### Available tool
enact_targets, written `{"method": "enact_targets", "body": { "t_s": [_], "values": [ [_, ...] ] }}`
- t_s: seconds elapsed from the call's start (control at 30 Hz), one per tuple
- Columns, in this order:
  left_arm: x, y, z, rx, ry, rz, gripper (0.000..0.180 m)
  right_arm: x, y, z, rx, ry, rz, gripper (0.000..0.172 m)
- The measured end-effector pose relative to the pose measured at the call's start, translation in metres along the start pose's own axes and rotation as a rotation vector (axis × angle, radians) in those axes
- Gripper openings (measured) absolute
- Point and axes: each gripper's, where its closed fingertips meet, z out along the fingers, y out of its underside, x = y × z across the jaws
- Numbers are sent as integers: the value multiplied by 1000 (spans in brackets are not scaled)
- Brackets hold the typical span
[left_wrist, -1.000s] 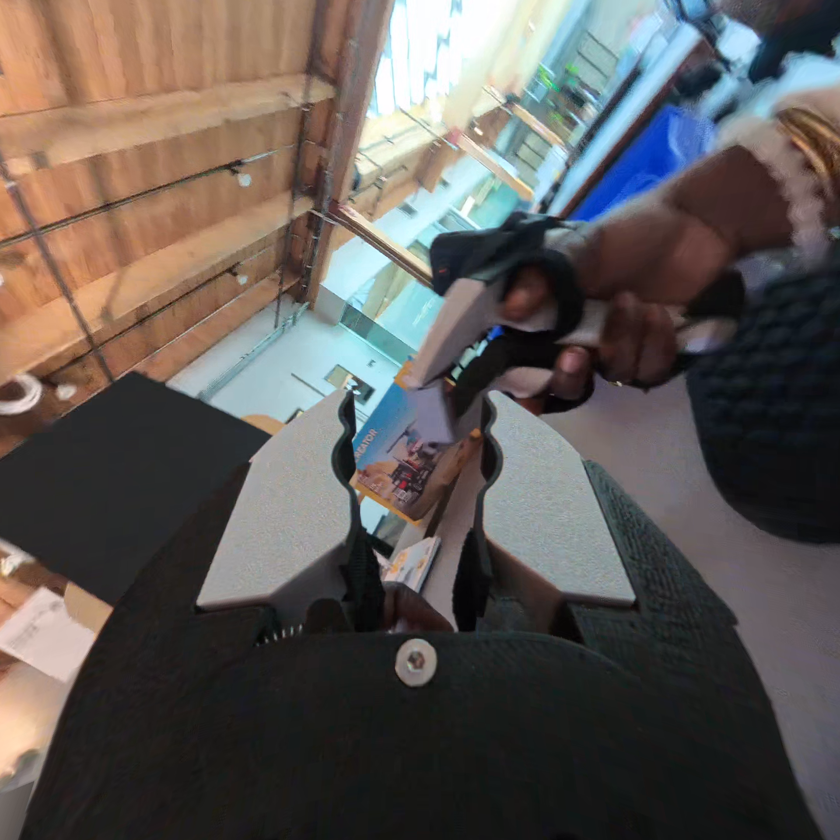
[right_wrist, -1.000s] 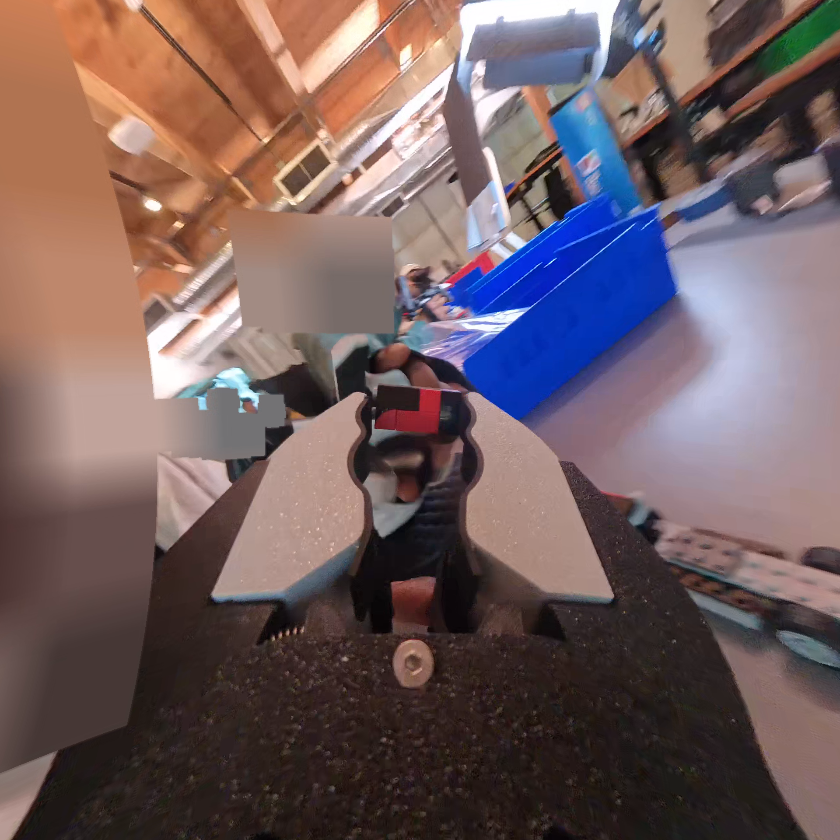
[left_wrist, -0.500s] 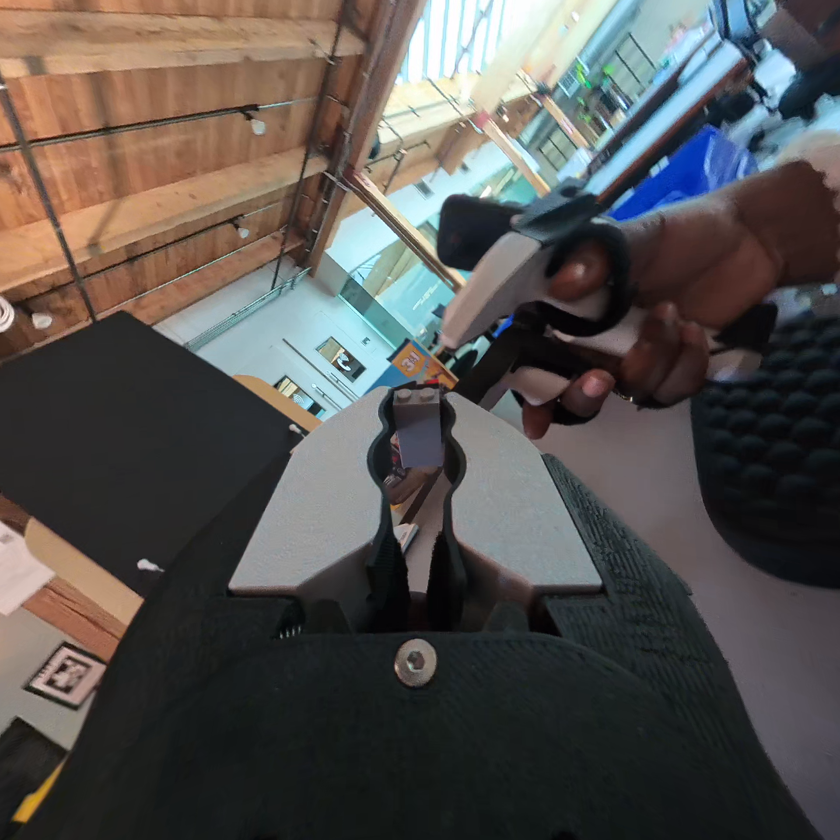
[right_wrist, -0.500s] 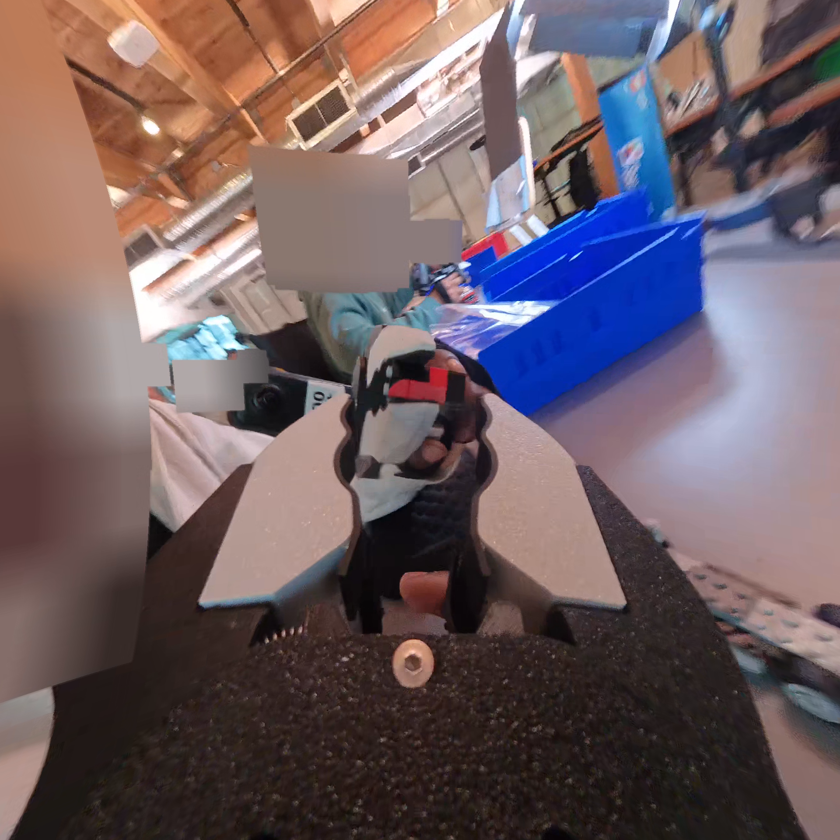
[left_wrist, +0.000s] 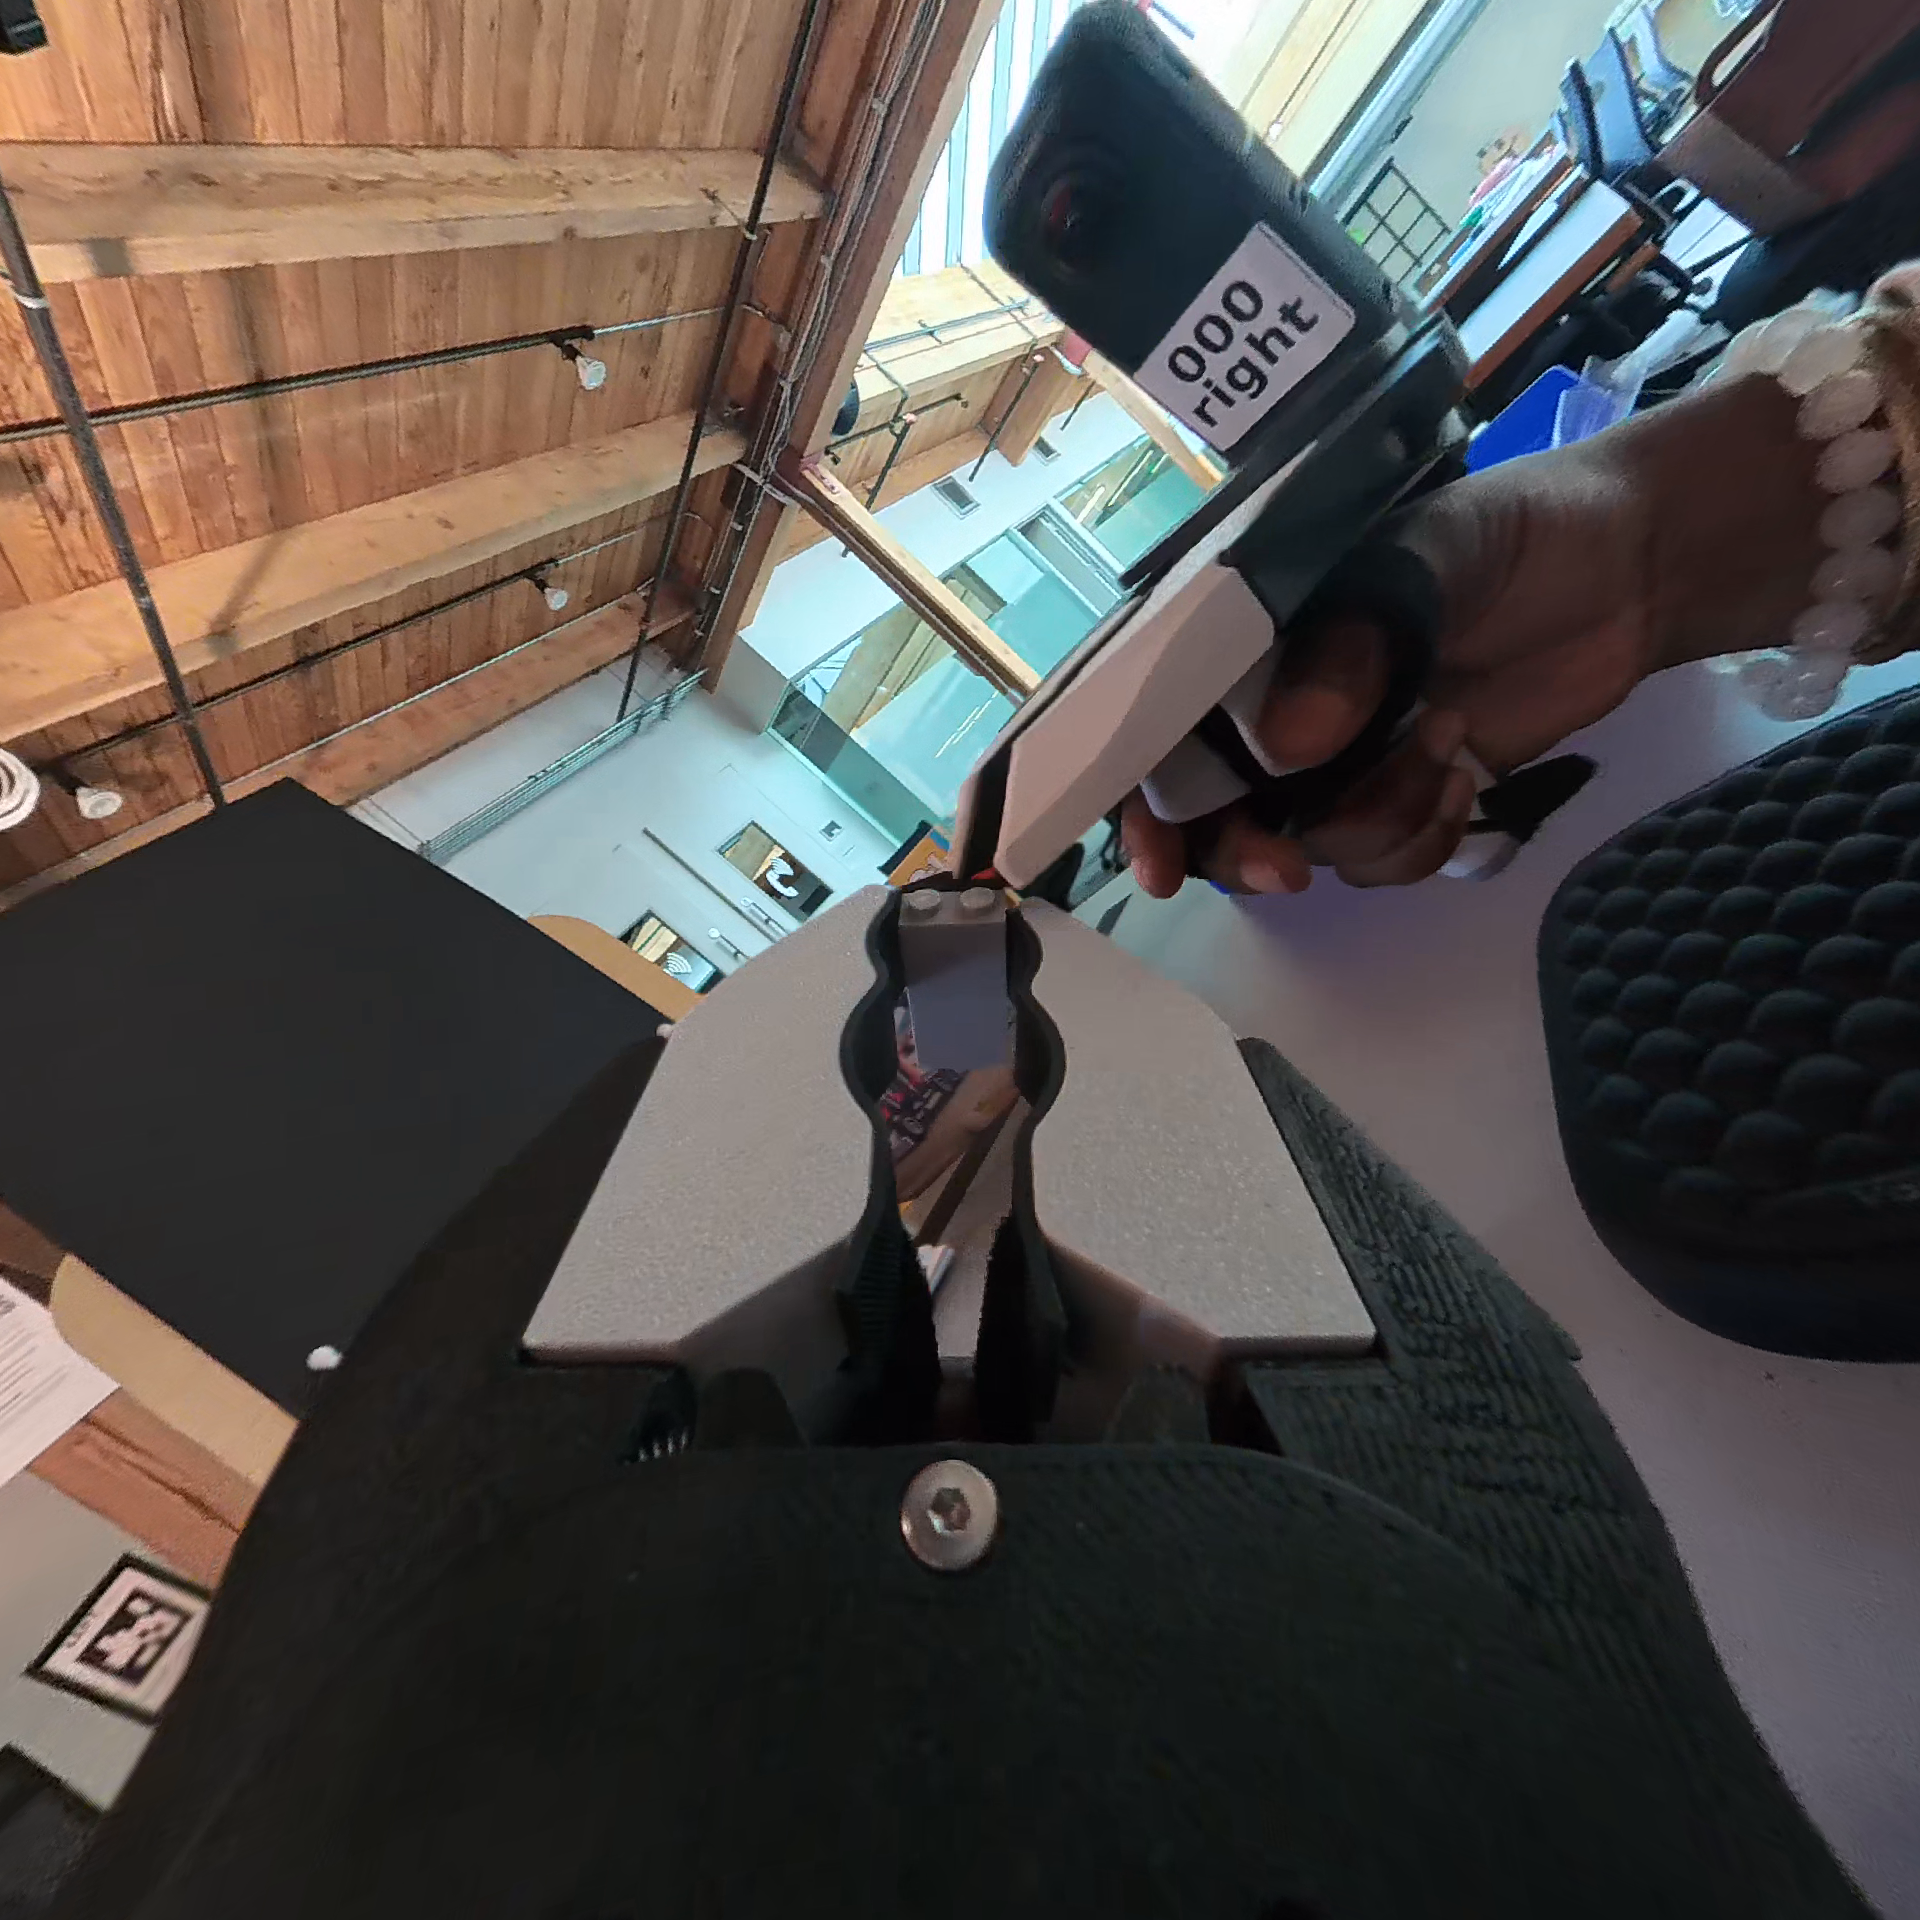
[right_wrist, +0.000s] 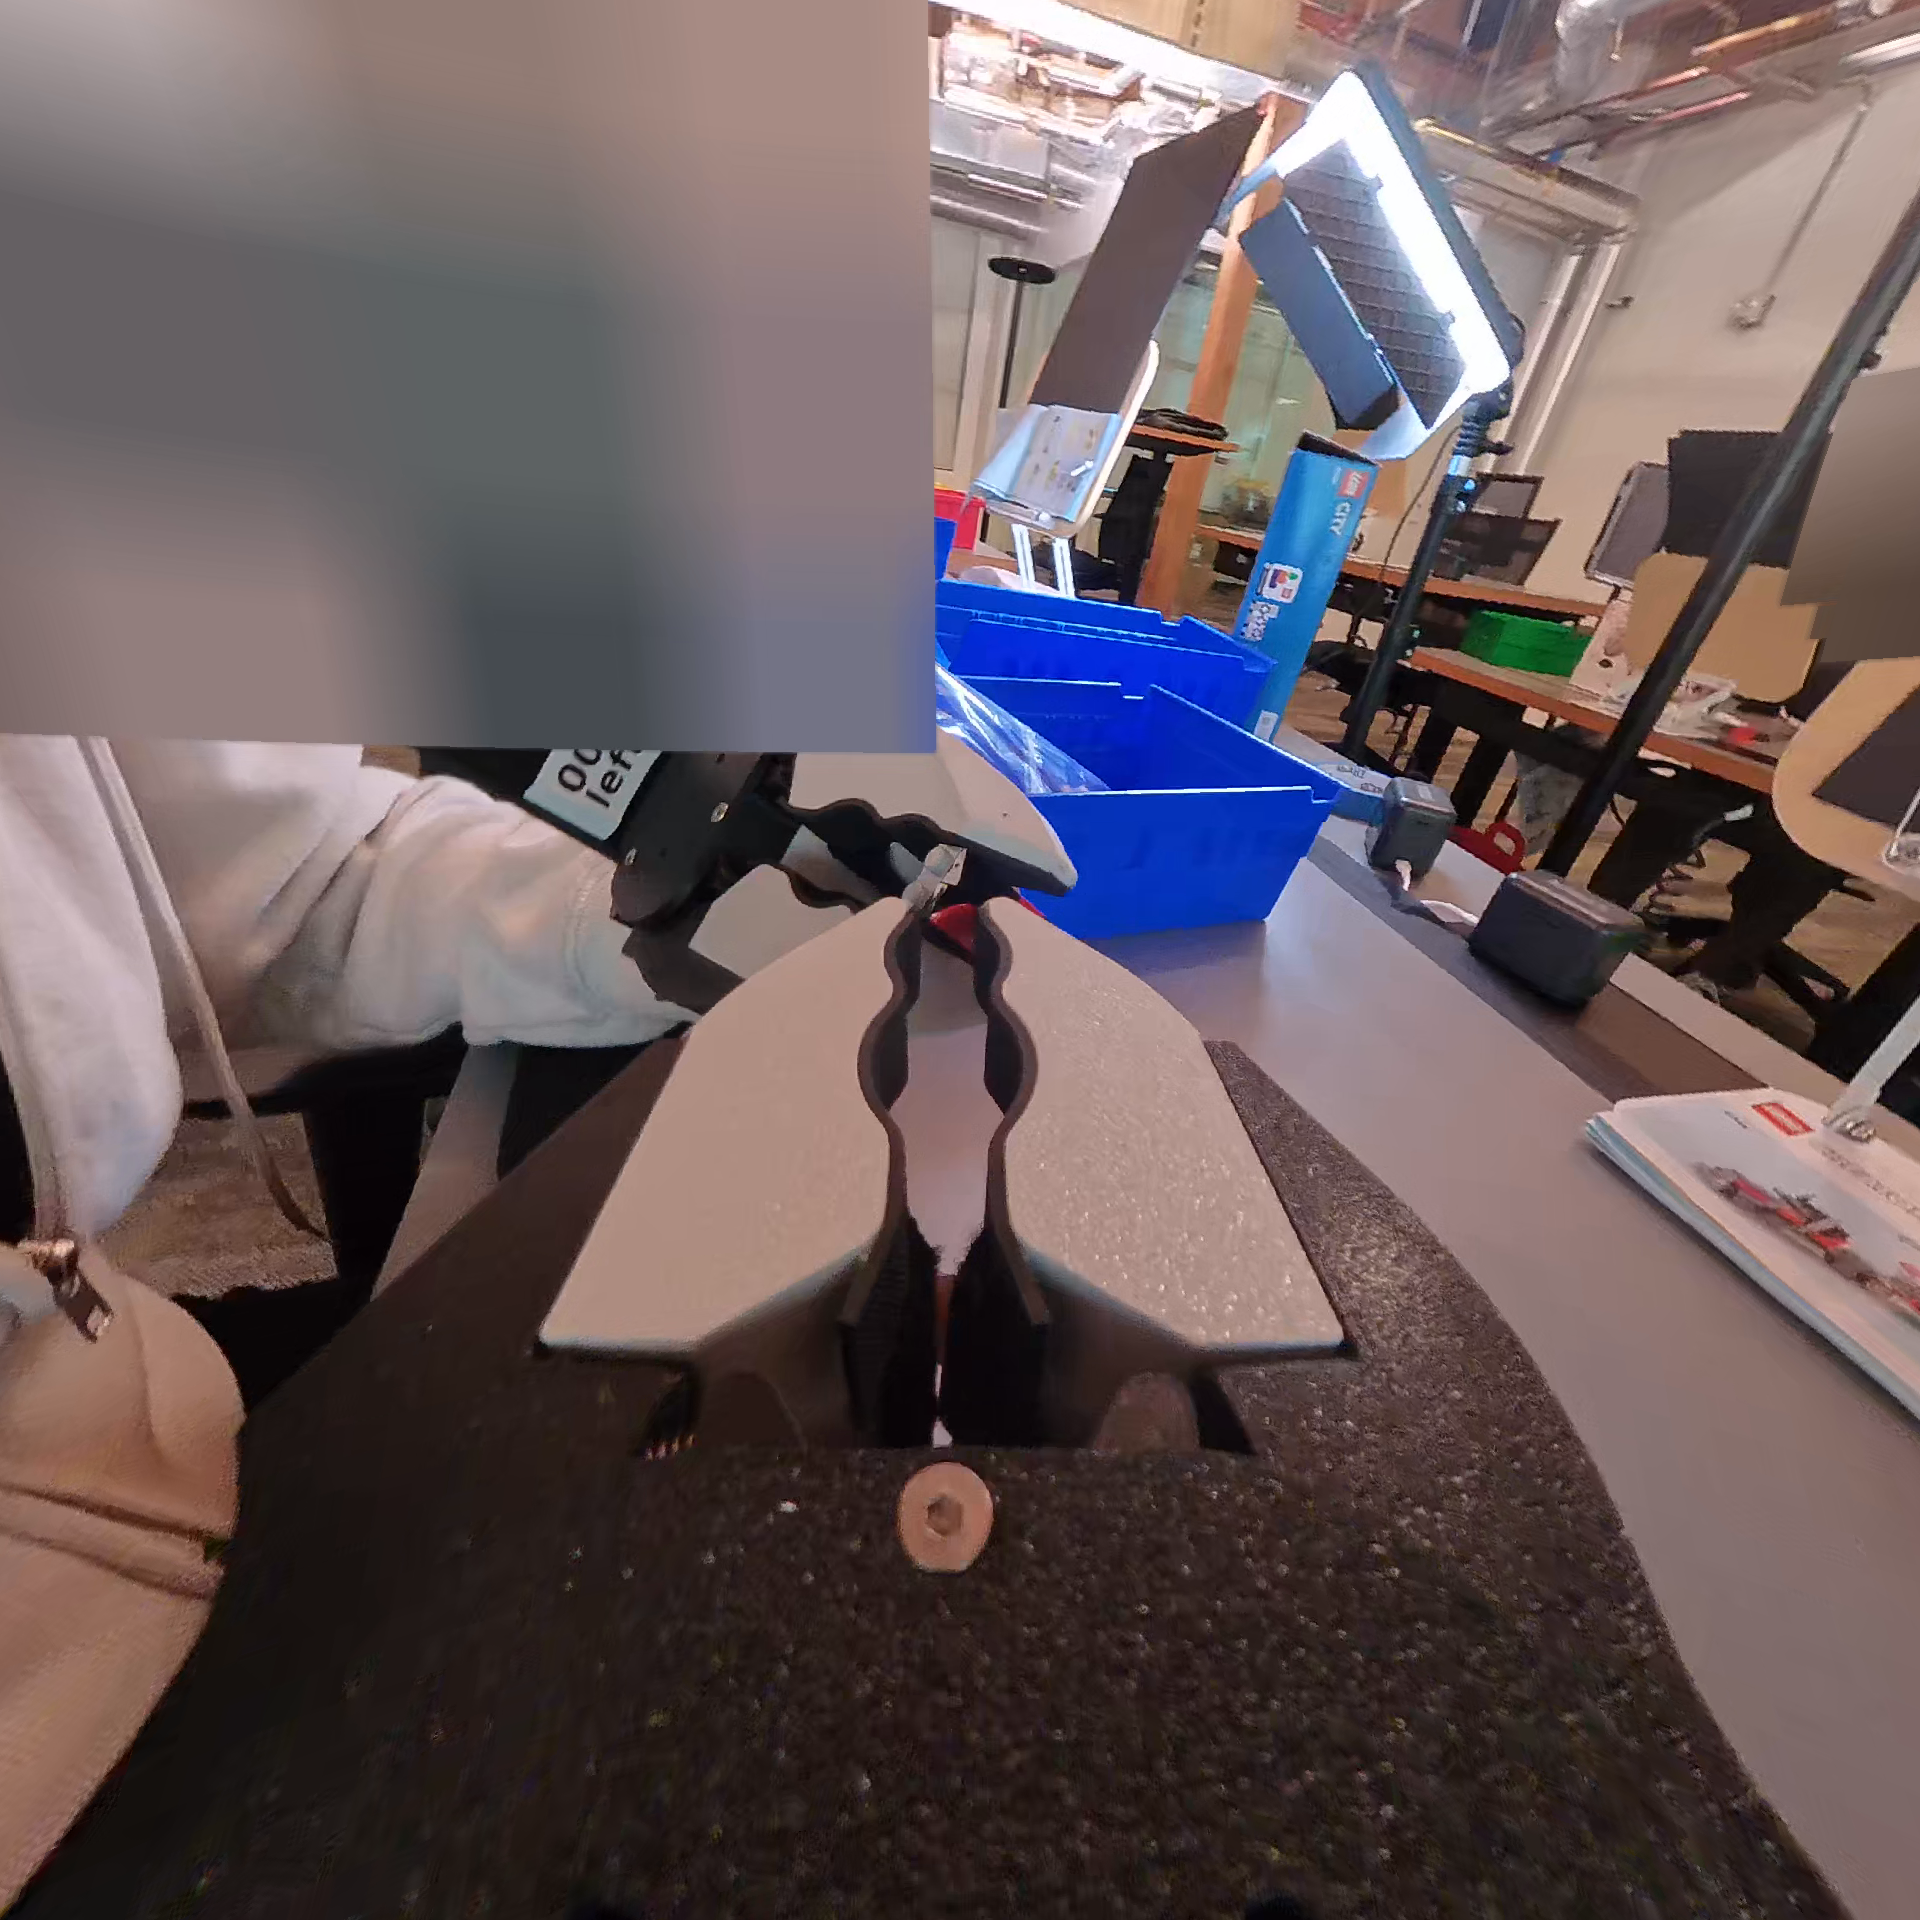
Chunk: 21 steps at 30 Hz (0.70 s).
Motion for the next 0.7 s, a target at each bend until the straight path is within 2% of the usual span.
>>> {"method": "enact_targets", "body": {
  "t_s": [0.33,0.7],
  "values": [
    [12,-7,1,42,110,-134,17,-8,2,-7,-34,-35,-206,6],
    [10,-12,-1,89,134,-252,17,-11,-4,-7,54,-69,-167,0]
  ]
}}
